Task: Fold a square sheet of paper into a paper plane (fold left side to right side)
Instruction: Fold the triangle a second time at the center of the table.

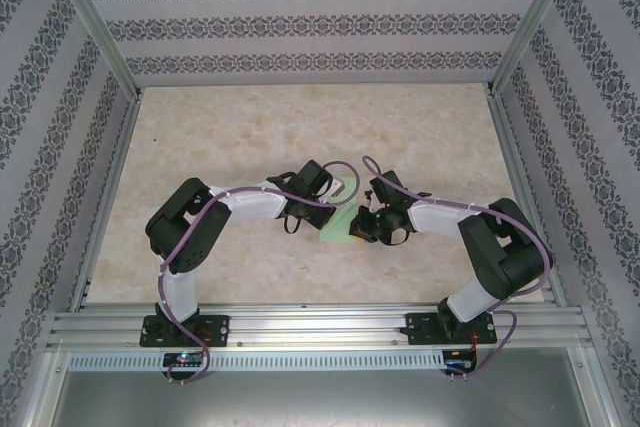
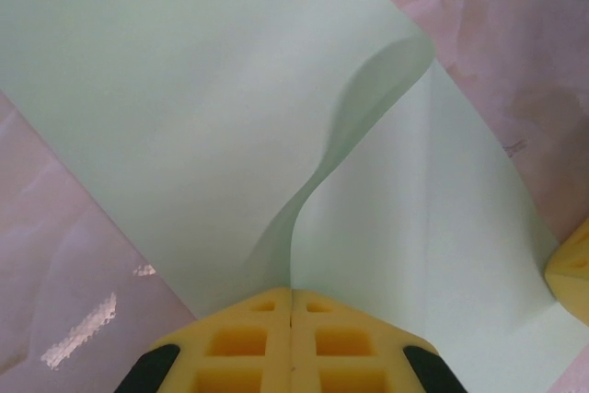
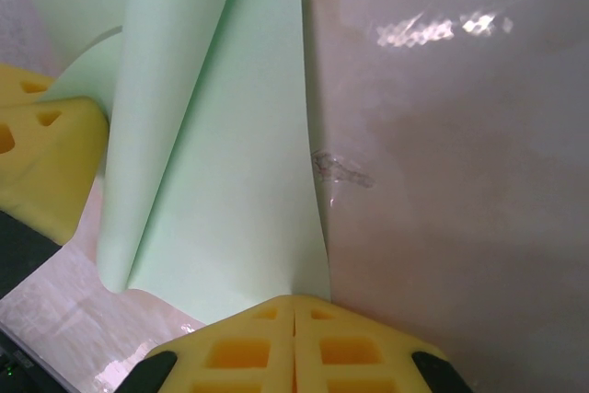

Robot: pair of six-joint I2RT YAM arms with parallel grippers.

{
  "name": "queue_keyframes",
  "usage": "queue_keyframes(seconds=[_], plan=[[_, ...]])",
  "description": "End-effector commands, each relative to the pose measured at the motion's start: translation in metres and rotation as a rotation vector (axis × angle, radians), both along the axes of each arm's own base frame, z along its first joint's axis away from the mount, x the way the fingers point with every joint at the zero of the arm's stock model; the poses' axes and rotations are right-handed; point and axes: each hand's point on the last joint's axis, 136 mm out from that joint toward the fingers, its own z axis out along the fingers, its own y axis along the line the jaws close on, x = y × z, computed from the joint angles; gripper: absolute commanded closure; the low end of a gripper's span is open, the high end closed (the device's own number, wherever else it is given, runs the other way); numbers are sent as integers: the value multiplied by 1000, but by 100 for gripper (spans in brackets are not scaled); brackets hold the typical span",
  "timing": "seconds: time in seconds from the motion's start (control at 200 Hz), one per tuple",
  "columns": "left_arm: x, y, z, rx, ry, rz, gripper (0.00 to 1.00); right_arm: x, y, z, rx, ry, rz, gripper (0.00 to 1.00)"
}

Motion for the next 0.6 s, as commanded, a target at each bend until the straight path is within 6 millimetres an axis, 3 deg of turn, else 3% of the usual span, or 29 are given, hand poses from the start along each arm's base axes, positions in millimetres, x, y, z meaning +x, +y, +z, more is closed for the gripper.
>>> queue_keyframes(seconds=[0.0, 0.255, 0.465, 0.595], plan=[[9, 3, -4, 16, -16, 5, 99, -13, -8, -16, -74, 40, 25, 92], [8, 2, -7, 15, -6, 3, 99, -10, -5, -8, -55, 15, 28, 89], [5, 2, -10, 16, 7, -4, 99, 8, -6, 31, 54, -78, -20, 79], [5, 2, -10, 12, 10, -5, 99, 23, -7, 51, 144, -124, -83, 79]])
